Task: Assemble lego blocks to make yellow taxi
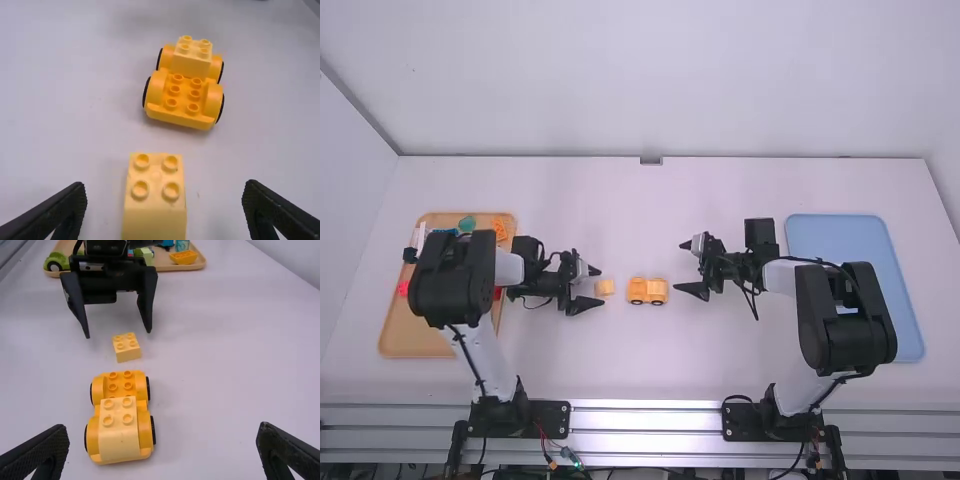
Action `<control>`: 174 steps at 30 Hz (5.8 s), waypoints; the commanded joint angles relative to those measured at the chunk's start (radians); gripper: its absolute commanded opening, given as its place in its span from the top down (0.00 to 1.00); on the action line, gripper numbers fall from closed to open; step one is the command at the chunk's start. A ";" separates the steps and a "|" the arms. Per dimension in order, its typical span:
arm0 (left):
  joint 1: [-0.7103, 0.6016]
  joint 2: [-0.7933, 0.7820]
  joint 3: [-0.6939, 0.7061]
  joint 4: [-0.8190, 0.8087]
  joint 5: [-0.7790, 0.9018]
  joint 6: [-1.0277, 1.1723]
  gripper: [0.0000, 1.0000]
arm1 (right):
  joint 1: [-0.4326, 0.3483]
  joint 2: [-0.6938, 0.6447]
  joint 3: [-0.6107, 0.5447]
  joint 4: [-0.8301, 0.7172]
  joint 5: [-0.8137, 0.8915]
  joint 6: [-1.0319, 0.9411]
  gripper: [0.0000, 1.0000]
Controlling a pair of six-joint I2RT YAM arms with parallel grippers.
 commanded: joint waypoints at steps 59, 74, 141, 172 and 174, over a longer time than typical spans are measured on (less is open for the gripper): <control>-0.174 -0.177 -0.077 0.236 -0.024 -0.236 0.78 | 0.209 0.071 -0.179 0.408 0.192 0.178 0.01; -0.310 -0.160 0.016 0.153 -0.146 -0.239 0.88 | 0.220 0.320 -0.086 0.572 0.101 0.233 0.01; -0.342 -0.082 0.032 0.198 -0.121 -0.204 0.39 | 0.263 0.356 -0.032 0.444 0.145 0.155 0.67; -0.349 -0.060 0.005 0.173 -0.115 -0.272 0.98 | 0.263 0.356 -0.031 0.444 0.147 0.158 0.68; -0.349 -0.051 -0.013 0.190 -0.119 -0.269 0.98 | 0.263 0.356 -0.031 0.445 0.147 0.158 0.68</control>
